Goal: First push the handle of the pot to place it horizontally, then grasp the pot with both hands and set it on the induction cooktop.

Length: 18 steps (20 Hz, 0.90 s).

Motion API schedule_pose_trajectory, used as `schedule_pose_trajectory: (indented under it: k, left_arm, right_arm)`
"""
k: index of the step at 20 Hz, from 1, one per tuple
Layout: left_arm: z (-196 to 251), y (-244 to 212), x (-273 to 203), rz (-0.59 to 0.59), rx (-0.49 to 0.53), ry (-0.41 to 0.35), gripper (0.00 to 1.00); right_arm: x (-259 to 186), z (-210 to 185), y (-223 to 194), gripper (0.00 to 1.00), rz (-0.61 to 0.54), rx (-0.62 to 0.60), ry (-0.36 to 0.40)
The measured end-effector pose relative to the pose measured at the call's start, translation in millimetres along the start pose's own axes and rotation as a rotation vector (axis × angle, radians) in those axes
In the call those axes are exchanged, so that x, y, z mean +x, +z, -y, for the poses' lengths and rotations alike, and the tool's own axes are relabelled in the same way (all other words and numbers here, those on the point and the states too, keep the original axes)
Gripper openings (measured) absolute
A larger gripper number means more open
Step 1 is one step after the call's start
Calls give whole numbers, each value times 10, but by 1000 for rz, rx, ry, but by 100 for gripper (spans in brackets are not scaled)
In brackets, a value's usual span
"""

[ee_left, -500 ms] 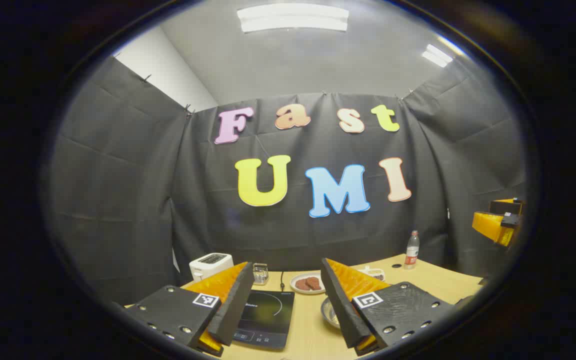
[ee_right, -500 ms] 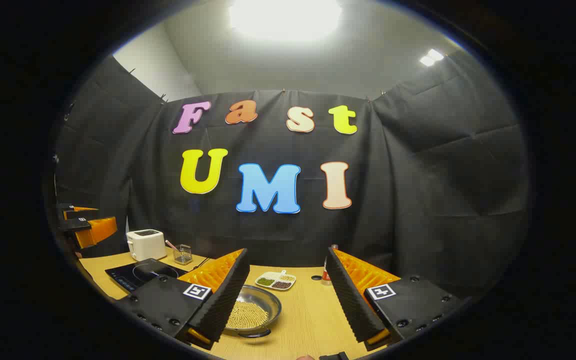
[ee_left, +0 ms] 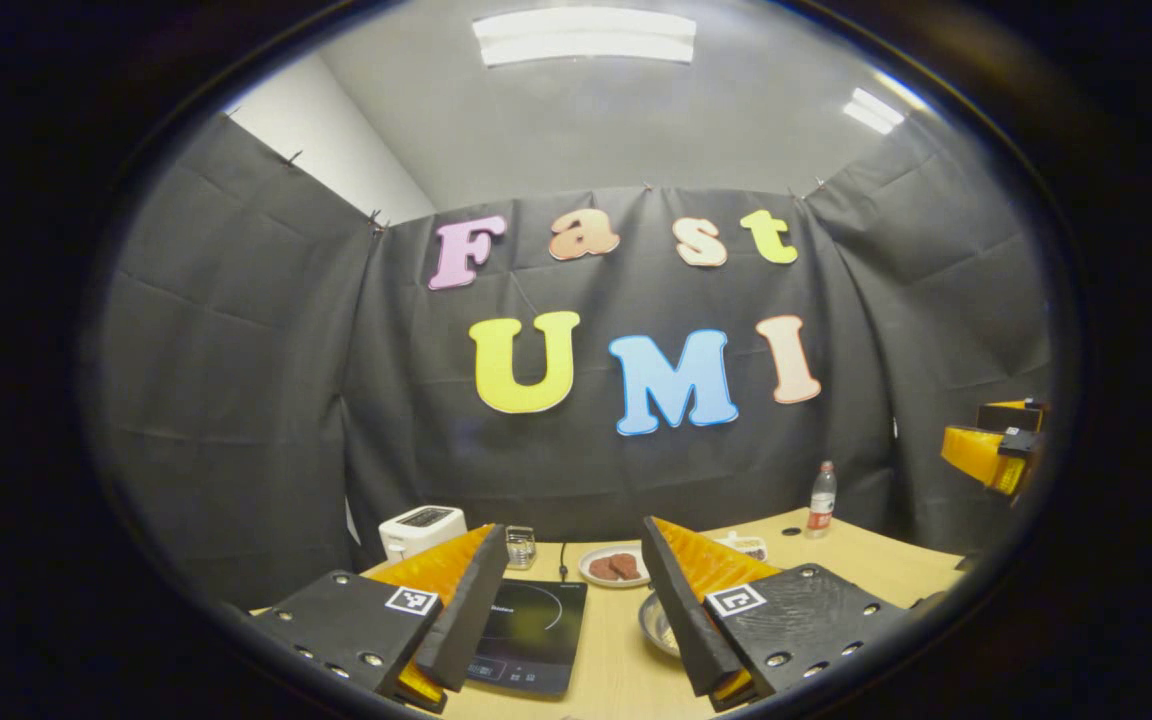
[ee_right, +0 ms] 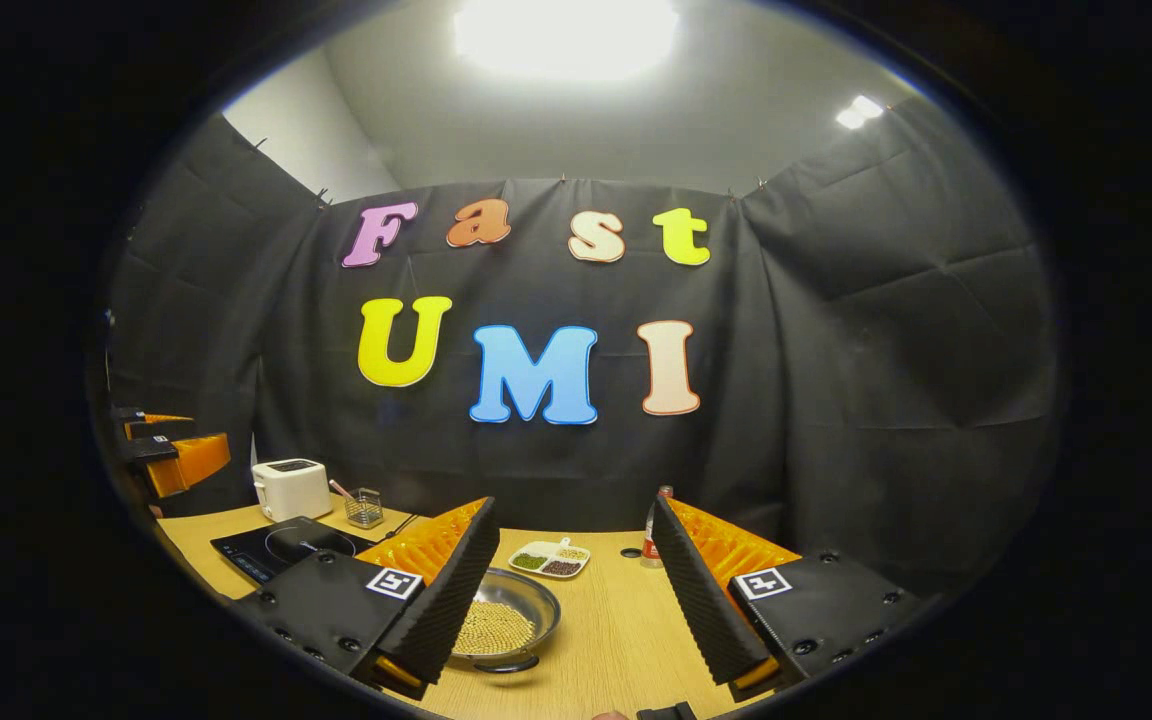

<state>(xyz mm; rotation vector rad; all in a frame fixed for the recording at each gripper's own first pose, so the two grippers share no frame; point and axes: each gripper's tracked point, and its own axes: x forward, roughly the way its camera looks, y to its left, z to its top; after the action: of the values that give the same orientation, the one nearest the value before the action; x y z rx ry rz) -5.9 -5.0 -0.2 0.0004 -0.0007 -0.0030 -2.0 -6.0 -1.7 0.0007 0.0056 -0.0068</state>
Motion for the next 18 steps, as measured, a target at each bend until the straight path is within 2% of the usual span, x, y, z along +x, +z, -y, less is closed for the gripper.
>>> schedule_pose_trajectory:
  k: [18]
  left_arm:
    - [-92, -18, 5, -9, 10, 11, 82]
  right_arm:
    - [25, -27, -75, 98, -30, -6, 8]
